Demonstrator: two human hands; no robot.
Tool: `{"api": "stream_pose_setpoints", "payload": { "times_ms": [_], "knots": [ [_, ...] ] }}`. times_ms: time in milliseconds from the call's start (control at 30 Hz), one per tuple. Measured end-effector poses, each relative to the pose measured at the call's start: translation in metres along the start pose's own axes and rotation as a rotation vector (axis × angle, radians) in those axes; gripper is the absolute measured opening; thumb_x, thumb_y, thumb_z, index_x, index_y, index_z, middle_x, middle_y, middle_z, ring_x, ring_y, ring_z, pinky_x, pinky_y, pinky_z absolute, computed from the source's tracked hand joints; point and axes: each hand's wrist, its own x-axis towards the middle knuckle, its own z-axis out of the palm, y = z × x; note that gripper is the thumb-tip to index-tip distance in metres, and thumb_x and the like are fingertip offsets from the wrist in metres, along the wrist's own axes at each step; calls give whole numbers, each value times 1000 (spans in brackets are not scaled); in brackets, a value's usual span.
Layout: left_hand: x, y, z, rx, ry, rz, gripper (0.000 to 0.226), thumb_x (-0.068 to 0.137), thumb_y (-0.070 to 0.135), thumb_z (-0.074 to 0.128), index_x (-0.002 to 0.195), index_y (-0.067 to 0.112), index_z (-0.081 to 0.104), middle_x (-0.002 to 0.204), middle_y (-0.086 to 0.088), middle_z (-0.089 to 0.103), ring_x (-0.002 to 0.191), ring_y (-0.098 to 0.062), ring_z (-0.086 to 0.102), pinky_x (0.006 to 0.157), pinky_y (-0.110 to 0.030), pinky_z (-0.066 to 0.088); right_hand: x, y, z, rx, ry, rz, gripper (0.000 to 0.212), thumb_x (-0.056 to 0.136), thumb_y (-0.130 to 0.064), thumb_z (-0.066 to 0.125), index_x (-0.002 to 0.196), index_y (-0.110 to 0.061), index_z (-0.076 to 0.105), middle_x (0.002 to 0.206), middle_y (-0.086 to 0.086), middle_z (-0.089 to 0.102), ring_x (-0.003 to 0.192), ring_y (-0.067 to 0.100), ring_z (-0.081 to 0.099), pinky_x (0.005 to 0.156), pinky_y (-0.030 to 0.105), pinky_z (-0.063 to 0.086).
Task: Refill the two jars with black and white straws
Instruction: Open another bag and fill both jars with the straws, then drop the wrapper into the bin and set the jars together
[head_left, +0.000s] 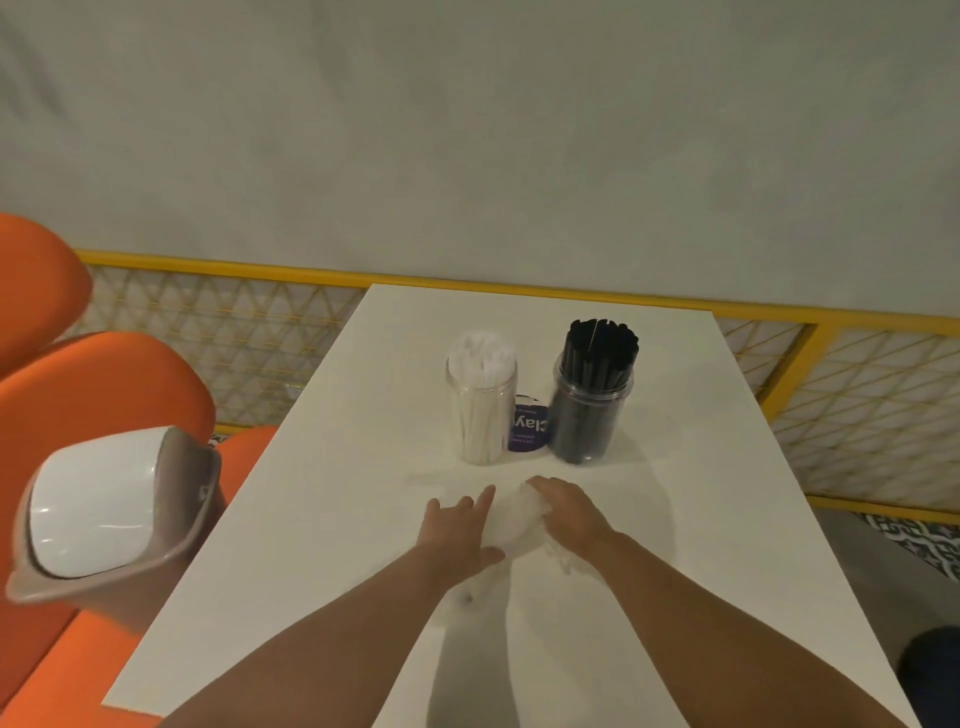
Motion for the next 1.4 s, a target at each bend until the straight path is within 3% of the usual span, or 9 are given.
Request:
{"api": "stream_pose_setpoints", "payload": {
  "times_ms": [167, 367, 467, 533, 633, 733, 900, 1067, 1400],
  "knots": [
    [9, -11, -19, -690, 135, -264, 33, 94, 24, 41, 123, 11, 48, 111, -14, 63, 99, -32, 62, 77, -35, 50, 3, -34, -10, 235, 279, -162, 36, 80, 13, 44, 109, -2, 59, 102, 9, 52, 93, 22, 51, 71, 10, 35],
    [6, -58, -60, -1597, 226, -404, 20, 92, -4, 35, 93, 9, 51, 86, -4, 51, 73, -15, 52, 59, -20, 42, -7, -103, 14, 288, -157, -316, 59, 87, -44, 54, 137, -16, 37, 131, 1, 41, 119, 13, 44, 101, 26, 36],
    [-10, -88, -69, -1779, 145, -183, 28, 81, -2, 39, 59, 5, 54, 57, -8, 55, 47, -12, 54, 45, -18, 45, 7, -134, 20, 198, -167, -347, 50, 90, -18, 54, 136, -13, 37, 126, 8, 49, 115, 22, 50, 90, 27, 42],
    [-30, -110, -77, -1880, 128, -148, 23, 91, 8, 39, 81, 7, 60, 66, -5, 65, 66, -19, 62, 57, -26, 53, 18, -154, 20, 211, -140, -304, 38, 89, -1, 41, 125, -8, 48, 112, 14, 57, 91, 27, 60, 68, 29, 51],
    [-50, -154, -80, -1566, 33, -147, 62, 81, 35, 63, 136, 30, 35, 122, 0, 52, 109, -22, 55, 84, -29, 49, 34, -188, 24, 348, -129, -212, 22, 86, 4, 42, 97, -5, 58, 88, 11, 56, 62, 20, 56, 49, 22, 47],
    [-64, -188, -81, -1143, 163, -161, 94, 67, 41, 81, 143, 36, 26, 131, 4, 28, 109, -14, 49, 83, -22, 43, 51, -227, 38, 462, -151, -133, 26, 80, 4, 45, 95, -10, 62, 82, 2, 60, 71, 17, 58, 60, 28, 48],
    [-79, -231, -71, -891, 630, -186, 48, 73, 17, 78, 117, 11, 62, 105, -5, 55, 89, -13, 54, 69, -3, 39, 63, -289, 77, 626, -323, -57, 39, 78, 0, 47, 113, -9, 61, 103, 11, 66, 94, 26, 63, 77, 33, 51],
    [-105, -282, -60, -920, 742, -426, 14, 75, 19, 70, 84, 10, 66, 71, -4, 60, 68, -6, 59, 56, -13, 39, 65, -320, 105, 675, -498, -44, 42, 86, -30, 59, 126, -19, 49, 118, 7, 60, 108, 23, 60, 82, 32, 51],
    [-105, -365, -4, -570, 604, -929, 27, 83, 4, 56, 107, -1, 65, 116, -16, 43, 95, -31, 47, 78, -32, 40, 59, -302, 113, 495, -401, 11, 26, 96, -31, 46, 119, -20, 51, 105, 2, 54, 98, 19, 58, 79, 30, 49]
  ]
}}
